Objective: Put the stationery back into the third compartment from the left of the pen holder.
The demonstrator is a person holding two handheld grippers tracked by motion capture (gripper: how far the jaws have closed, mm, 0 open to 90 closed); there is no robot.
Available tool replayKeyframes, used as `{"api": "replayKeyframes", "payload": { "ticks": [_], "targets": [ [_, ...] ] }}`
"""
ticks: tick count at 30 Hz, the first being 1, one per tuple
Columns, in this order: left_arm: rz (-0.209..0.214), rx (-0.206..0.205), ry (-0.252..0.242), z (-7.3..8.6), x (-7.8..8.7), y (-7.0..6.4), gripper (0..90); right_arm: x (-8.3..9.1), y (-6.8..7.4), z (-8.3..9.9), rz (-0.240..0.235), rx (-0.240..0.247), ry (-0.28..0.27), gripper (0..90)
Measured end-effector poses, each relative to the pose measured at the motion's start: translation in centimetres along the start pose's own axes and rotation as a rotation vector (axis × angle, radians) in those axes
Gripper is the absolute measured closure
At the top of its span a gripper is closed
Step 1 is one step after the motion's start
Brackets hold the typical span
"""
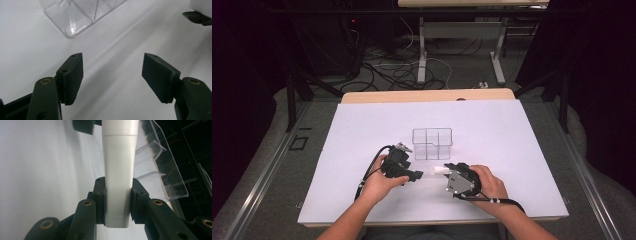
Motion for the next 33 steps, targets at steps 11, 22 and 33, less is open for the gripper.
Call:
{"api": "replayKeyframes", "payload": {
  "ticks": [11,22,33],
  "targets": [
    [-0.039,0.037,-0.021,-0.1,0.1,0.7,19.8,0.8,-3.4,0.1,0.027,-0.425,-0.168,70.8],
    [-0.052,0.107,-0.097,0.3,1.1,1.0,9.3,0.8,-6.9,-0.2,0.058,-0.669,-0.287,70.8],
    [-0.056,0.090,-0.179,0.9,2.8,2.2,0.2,-1.3,-9.5,0.0,0.099,-0.788,-0.323,70.8]
  ]
}}
Point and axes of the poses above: each handheld gripper's, and its own axes: x roughly backward along the jaws, z roughly out of its underside, y roughly to its left, the point moved 10 cm from there along -x, roughly forward along the jaws, and after that the axes turned 7 degrees about x, right-handed, at the moved point
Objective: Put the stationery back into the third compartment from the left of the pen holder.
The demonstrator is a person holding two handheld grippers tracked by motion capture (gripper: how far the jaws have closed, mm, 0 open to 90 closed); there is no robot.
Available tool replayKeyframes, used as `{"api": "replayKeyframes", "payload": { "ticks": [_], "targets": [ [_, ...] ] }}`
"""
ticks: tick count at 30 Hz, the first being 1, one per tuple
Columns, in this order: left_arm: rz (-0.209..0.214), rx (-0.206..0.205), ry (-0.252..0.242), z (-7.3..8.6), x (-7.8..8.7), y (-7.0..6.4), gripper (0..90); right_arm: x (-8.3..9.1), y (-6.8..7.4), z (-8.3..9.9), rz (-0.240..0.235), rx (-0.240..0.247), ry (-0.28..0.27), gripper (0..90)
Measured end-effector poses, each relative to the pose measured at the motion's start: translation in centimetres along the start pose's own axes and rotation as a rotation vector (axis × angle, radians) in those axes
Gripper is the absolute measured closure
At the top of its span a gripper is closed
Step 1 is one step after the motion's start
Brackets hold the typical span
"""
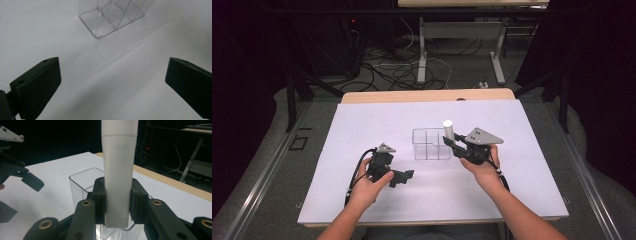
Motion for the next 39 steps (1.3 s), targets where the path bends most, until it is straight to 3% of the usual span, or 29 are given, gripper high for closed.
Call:
{"api": "replayKeyframes", "payload": {
  "ticks": [1,8,14,24,39],
  "targets": [
    [0.001,0.016,-0.010,0.0,0.2,0.0,0.2,-0.2,0.0,0.0,0.002,-0.004,0.000,70.7],
    [-0.047,-0.037,-0.070,-0.2,0.8,1.0,0.2,-2.0,0.0,0.2,0.006,-0.011,0.009,70.7],
    [-0.089,-0.053,-0.110,-0.3,1.2,2.2,0.2,-3.0,-0.1,0.9,0.024,-0.013,0.026,70.7],
    [-0.101,-0.081,-0.098,0.0,0.7,2.3,0.2,-3.8,-0.4,2.1,0.033,-0.034,0.072,70.6],
    [-0.104,-0.083,-0.088,0.2,0.5,2.4,0.2,-4.4,-0.7,3.2,0.039,-0.058,0.085,70.6]
  ]
}}
Point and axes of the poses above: each handheld gripper's, and its own axes: x roughly backward along the jaws, z roughly out of its underside, y roughly to its left, the point moved 10 cm from there along -x, roughly forward along the jaws, and after that the axes turned 7 degrees about x, right-handed, at the moved point
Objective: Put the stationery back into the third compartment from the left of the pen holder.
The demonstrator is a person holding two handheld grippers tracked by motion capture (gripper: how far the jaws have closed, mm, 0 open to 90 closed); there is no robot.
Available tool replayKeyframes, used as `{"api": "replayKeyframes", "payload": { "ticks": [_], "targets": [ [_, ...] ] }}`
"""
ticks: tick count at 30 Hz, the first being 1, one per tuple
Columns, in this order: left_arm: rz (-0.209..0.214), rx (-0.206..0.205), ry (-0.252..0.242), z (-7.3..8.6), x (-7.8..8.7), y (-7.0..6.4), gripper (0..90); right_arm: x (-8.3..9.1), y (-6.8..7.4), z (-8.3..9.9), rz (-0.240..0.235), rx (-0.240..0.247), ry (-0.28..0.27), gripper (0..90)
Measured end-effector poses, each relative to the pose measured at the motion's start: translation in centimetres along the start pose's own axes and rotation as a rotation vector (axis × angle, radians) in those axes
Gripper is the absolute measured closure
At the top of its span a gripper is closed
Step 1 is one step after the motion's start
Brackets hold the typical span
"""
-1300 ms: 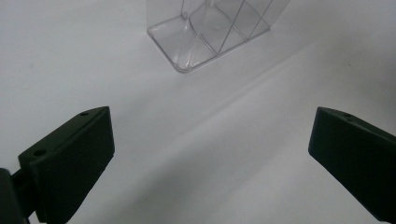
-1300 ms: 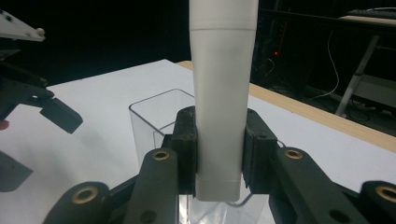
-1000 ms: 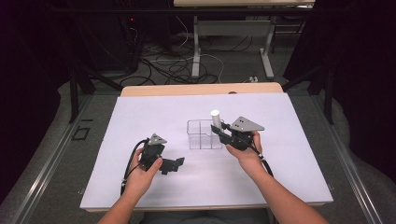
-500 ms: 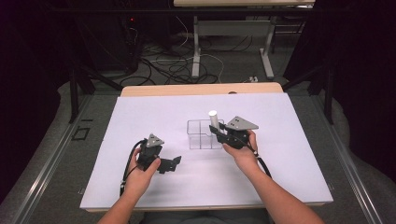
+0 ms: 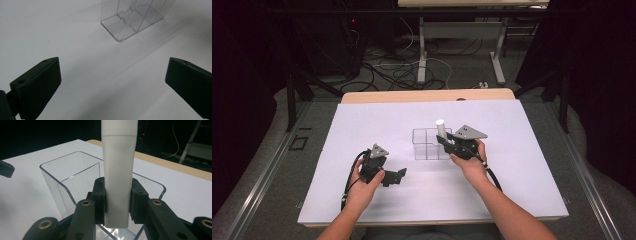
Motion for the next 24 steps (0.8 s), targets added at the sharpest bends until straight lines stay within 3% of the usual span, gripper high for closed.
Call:
{"api": "replayKeyframes", "payload": {
  "ticks": [4,7,9,12,14,17,20,24],
  "targets": [
    [0.001,-0.001,-0.002,0.0,0.0,0.0,0.2,-0.1,0.1,0.1,-0.008,0.002,0.003,69.7],
    [-0.001,0.001,0.001,0.0,0.1,0.0,0.2,0.2,0.1,-0.2,0.000,-0.014,-0.009,58.1],
    [0.000,0.005,-0.007,-0.1,0.1,0.1,0.2,0.6,0.2,-0.5,-0.013,-0.006,-0.014,54.4],
    [-0.002,0.006,-0.009,-0.1,0.2,0.3,0.2,1.7,0.1,-1.0,0.011,0.015,-0.008,44.1],
    [-0.005,0.011,-0.014,-0.2,0.3,0.5,0.2,2.4,0.0,-1.4,0.017,0.017,-0.022,43.3],
    [-0.017,0.014,-0.018,-0.3,0.5,0.8,0.2,3.6,-0.2,-1.8,0.011,-0.027,-0.036,38.8],
    [-0.019,0.022,-0.032,-0.4,0.6,1.1,0.2,4.6,-0.8,-1.9,0.024,-0.046,-0.020,29.6],
    [-0.024,0.030,-0.041,-0.5,0.7,1.5,0.2,6.0,-1.7,-1.1,0.047,-0.042,0.059,16.0]
  ]
}}
Point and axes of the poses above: each handheld gripper's, and its own axes: x roughly backward along the jaws, z roughly out of its underside, y roughly to its left, the point moved 10 cm from there along -x, roughly forward along the jaws, and after that the axes turned 7 degrees about x, right-handed, at the moved point
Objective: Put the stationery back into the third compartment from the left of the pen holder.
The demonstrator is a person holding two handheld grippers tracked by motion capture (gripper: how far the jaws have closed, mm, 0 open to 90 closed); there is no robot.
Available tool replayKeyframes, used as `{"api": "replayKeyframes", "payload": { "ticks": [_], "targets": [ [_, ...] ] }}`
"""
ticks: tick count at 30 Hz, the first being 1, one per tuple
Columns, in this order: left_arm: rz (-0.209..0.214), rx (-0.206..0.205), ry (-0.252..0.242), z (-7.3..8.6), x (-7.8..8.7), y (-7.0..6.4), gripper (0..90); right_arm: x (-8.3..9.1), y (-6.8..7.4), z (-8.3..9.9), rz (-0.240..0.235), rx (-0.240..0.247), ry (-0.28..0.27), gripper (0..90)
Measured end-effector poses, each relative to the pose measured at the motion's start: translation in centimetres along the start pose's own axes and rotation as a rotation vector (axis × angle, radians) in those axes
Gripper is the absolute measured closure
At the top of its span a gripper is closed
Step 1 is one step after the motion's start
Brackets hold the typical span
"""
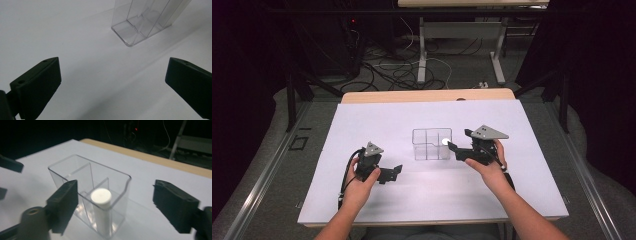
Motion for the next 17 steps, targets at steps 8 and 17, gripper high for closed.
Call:
{"api": "replayKeyframes", "payload": {
  "ticks": [8,17],
  "targets": [
    [-0.012,0.016,-0.021,-0.3,0.4,0.7,0.2,2.5,-2.0,1.2,0.032,-0.021,0.054,2.4],
    [-0.026,0.024,-0.028,-0.4,0.5,1.2,0.2,4.0,-4.6,4.4,0.091,-0.086,0.147,0.0]
  ]
}}
Point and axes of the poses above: each handheld gripper's, and its own axes: x roughly backward along the jaws, z roughly out of its underside, y roughly to its left, the point moved 10 cm from there along -x, roughly forward along the jaws, and after that the axes turned 7 degrees about x, right-handed, at the moved point
